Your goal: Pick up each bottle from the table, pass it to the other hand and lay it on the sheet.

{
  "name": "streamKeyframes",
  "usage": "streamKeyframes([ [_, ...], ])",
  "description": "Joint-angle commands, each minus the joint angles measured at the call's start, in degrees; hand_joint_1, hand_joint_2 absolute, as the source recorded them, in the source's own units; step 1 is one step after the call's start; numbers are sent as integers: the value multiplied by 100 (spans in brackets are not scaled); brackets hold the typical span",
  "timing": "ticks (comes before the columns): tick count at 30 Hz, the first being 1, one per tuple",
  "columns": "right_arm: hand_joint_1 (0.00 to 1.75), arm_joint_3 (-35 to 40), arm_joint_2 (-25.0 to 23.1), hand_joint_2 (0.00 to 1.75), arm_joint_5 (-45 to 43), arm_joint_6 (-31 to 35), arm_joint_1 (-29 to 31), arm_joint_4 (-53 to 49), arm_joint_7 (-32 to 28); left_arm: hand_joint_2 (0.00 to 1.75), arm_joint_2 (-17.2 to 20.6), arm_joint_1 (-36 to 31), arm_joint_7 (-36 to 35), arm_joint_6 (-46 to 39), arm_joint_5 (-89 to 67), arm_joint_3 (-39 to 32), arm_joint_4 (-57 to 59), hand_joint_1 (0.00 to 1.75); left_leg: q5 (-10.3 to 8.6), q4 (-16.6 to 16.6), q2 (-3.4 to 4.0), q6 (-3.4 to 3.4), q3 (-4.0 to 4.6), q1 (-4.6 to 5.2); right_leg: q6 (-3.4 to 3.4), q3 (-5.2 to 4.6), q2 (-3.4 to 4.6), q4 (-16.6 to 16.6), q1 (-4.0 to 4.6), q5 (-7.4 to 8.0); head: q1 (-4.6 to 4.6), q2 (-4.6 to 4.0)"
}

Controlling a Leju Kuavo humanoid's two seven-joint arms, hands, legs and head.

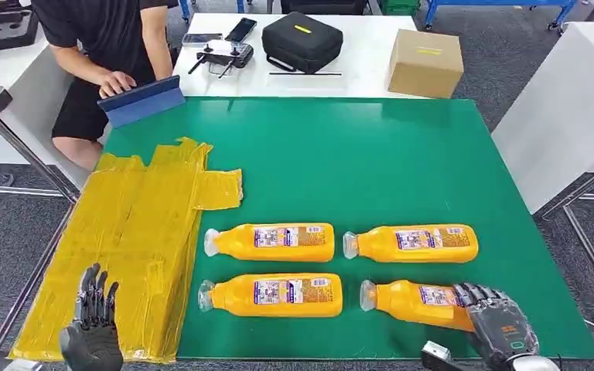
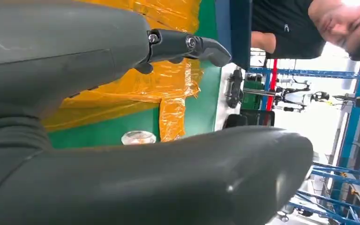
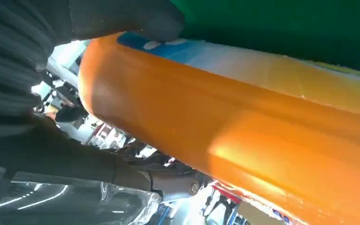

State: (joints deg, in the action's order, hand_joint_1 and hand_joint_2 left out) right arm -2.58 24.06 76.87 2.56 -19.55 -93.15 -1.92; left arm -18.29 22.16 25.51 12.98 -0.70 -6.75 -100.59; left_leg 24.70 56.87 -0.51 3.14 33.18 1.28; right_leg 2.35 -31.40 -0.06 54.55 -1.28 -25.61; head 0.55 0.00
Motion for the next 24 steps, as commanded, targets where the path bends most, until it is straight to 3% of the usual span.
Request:
streamKeyframes([
  [1,159,-306,-601,175,130,188,574,1015,-285,0,-112,49,20,-43,64,-196,21,0,1,-7,11,-20,-20,-12,-12,21,8,-17,11,7,2,0],
  [2,147,-324,-575,175,53,213,615,1050,-339,0,-113,48,24,-46,73,-200,17,0,2,-6,12,-26,-22,-12,-16,22,8,-17,11,7,0,0],
  [3,58,-340,-538,175,41,216,640,1070,-349,0,-110,46,24,-48,77,-203,19,0,1,-5,13,-20,-22,-9,-13,20,9,-14,9,6,0,0],
  [4,0,-344,-505,175,0,223,668,1118,-380,0,-103,38,22,-48,89,-202,30,0,1,-6,14,-23,-25,-10,-14,24,9,-14,9,6,-2,0],
  [15,0,-102,-242,175,-352,190,619,1350,-377,0,16,8,58,-107,197,-201,78,0,1,-4,8,-13,-46,-7,-10,55,-3,-13,8,1,0,0],
  [16,65,-86,-226,175,-401,188,619,1360,-384,0,37,6,69,-114,215,-205,94,0,3,-4,9,-22,-45,-8,-14,47,-3,-14,9,3,-2,0],
  [17,175,-52,-195,175,-458,184,619,1358,-409,0,54,5,85,-125,239,-201,92,0,5,-3,10,-14,-49,-6,-9,47,-2,-11,6,1,0,0],
  [24,175,-5,-165,175,-571,186,697,1537,-393,0,88,-166,42,-199,301,-176,88,0,2,-5,6,-19,-45,-6,-13,45,-7,-14,6,3,0,0],
])
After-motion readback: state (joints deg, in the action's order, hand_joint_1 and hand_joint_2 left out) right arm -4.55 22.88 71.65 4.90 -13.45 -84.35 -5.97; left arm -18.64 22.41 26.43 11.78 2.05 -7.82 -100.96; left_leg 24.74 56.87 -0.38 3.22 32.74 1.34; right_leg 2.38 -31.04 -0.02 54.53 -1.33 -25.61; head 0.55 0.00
